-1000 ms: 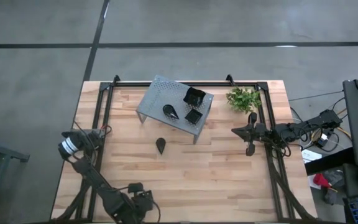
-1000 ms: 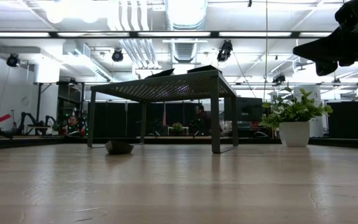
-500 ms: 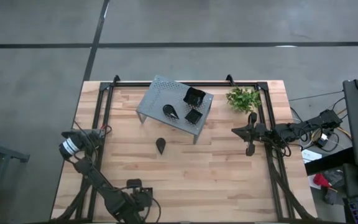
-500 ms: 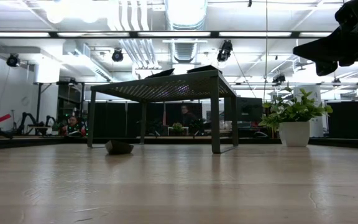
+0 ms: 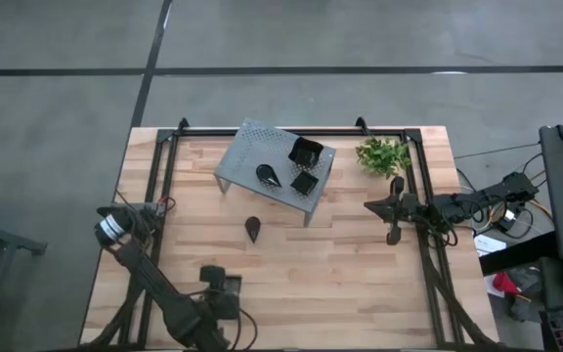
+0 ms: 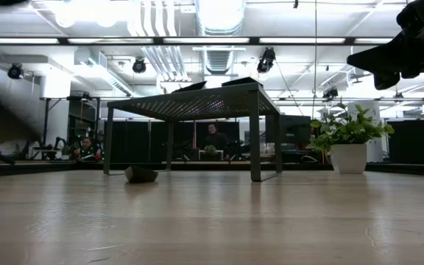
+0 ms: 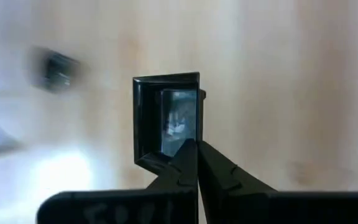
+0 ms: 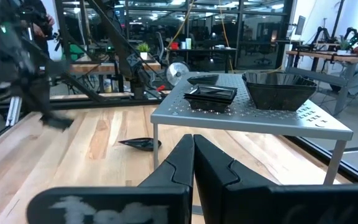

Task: Pick & Place Mini shaped plates
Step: Stack the square plate into the square plate on the shelf

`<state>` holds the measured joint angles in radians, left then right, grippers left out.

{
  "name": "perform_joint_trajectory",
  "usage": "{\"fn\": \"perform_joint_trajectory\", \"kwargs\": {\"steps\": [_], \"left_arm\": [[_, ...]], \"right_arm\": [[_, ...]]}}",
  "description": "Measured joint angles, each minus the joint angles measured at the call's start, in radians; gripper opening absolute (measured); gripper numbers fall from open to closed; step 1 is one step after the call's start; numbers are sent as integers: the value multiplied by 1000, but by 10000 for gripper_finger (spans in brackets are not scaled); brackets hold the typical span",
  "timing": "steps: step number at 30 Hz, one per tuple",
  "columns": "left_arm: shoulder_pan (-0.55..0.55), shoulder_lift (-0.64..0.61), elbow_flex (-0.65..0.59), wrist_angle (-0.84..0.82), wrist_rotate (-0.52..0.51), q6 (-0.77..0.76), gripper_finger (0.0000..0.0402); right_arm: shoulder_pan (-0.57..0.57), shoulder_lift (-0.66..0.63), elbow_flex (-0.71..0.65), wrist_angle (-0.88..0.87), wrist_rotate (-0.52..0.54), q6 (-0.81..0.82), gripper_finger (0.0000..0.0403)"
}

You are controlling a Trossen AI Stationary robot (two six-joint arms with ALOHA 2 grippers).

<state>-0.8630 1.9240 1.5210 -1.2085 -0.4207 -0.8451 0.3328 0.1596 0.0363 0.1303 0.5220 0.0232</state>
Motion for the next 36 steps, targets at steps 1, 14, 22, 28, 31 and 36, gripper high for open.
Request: {"fn": "perform_joint_trajectory", "kwargs": {"steps": [1,14,22,28,31,36], "left_arm": [[6,0,26,-53,-54,19,0],[187,-60,177,-221,-543,556,0],[379,-94,177,-105,-587,980,0],[512,-99,186,92,-540,1300,0],[573,-100,186,224,-461,1426,0],[655,-100,182,385,-382,1605,0]], "right_arm": [[0,0,0,0,0,1,8],[0,0,0,0,0,1,8],[0,0,0,0,0,0,8],[0,0,0,0,0,2,8],[0,0,0,0,0,1,8],[0,0,0,0,0,2,8]]}}
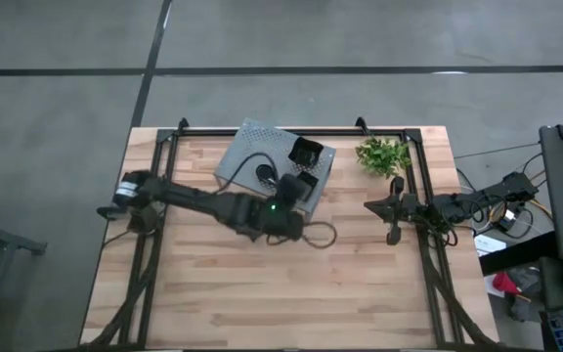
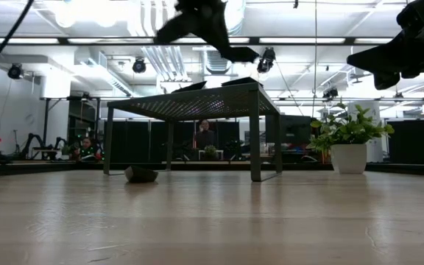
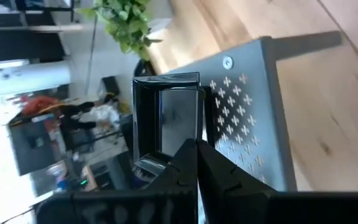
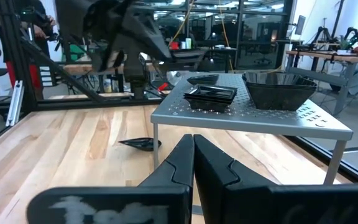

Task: Pick & Place Mini shaped plates
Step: Stack the square plate into the square plate on the shelf

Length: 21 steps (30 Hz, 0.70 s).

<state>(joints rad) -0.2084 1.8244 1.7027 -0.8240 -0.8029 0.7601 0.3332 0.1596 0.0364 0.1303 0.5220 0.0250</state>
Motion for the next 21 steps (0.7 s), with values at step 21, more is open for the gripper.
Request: {"fn": "perform_joint_trajectory", "kwargs": {"steps": [21], "left_arm": [[146,0,-10,68,211,84,0]], "right_arm": [[0,0,0,0,0,0,8]]}}
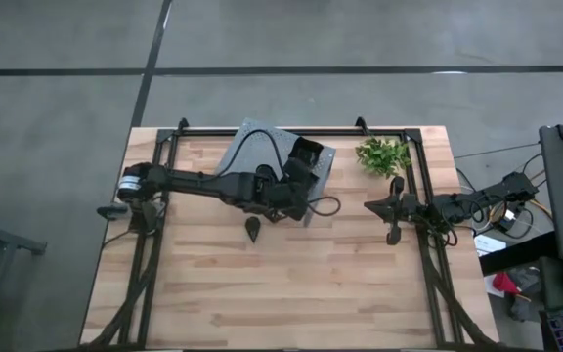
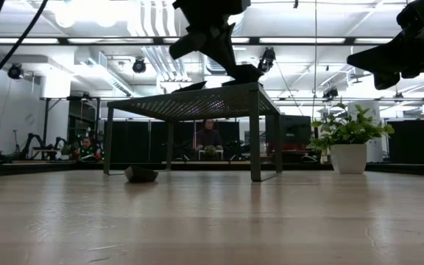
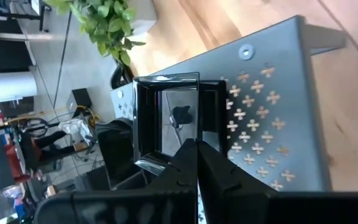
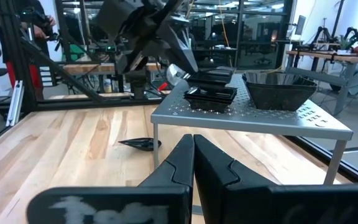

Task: Pick & Place Mini shaped plates
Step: Stack the square plate into the square plate on the shelf

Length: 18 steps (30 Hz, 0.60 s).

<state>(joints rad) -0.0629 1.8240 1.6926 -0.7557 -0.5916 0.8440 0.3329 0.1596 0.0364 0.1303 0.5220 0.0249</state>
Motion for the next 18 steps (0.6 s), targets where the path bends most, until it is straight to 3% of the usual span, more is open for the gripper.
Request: {"fn": "perform_joint_trajectory", "kwargs": {"steps": [18], "left_arm": [[5,0,-11,0,33,-10,2]], "right_arm": [[0,0,0,0,0,0,8]]}}
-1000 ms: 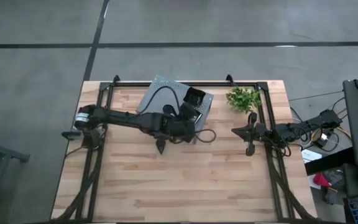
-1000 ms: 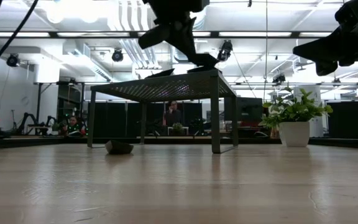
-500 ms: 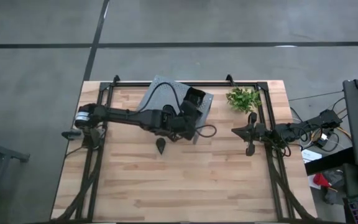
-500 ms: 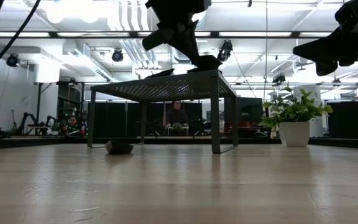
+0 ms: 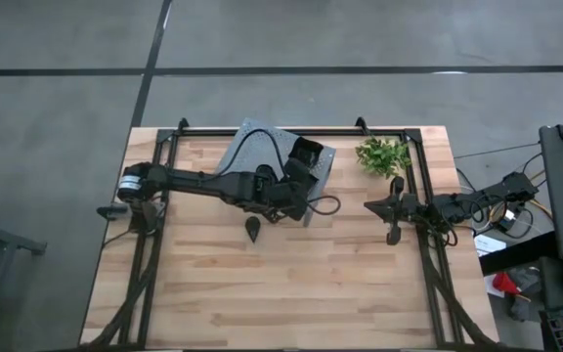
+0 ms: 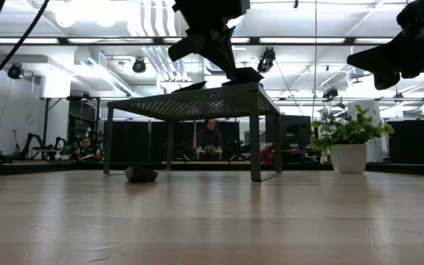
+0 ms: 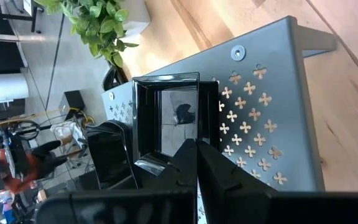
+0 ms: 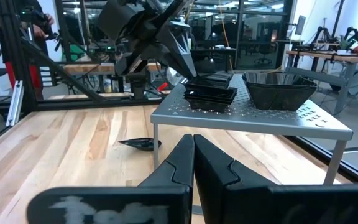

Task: Pick & Place Mini shaped plates
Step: Stack the square plate into the square plate on the shelf, then stack the drop shaped plate into the drop shaped plate on the shelf

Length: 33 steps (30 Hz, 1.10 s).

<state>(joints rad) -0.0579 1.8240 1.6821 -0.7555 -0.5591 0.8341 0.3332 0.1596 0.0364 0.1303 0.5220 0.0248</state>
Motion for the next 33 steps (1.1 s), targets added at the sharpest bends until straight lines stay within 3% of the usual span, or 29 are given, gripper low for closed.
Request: {"fn": "perform_joint_trajectory", "kwargs": {"steps": [9,15,20,26,33], "left_arm": [[5,0,-1,0,-13,2,63],[-24,-9,-2,-6,-87,-52,93],[-78,-31,-2,-72,-89,-177,94],[-168,-56,-2,-282,-83,-397,88],[-254,-63,-32,-429,-1,-652,85]], "right_arm": [[0,0,0,0,0,-1,8],[0,0,0,0,0,-2,8],[0,0,0,0,0,0,8],[0,0,0,0,0,0,8],[0,0,0,0,0,0,8]]}}
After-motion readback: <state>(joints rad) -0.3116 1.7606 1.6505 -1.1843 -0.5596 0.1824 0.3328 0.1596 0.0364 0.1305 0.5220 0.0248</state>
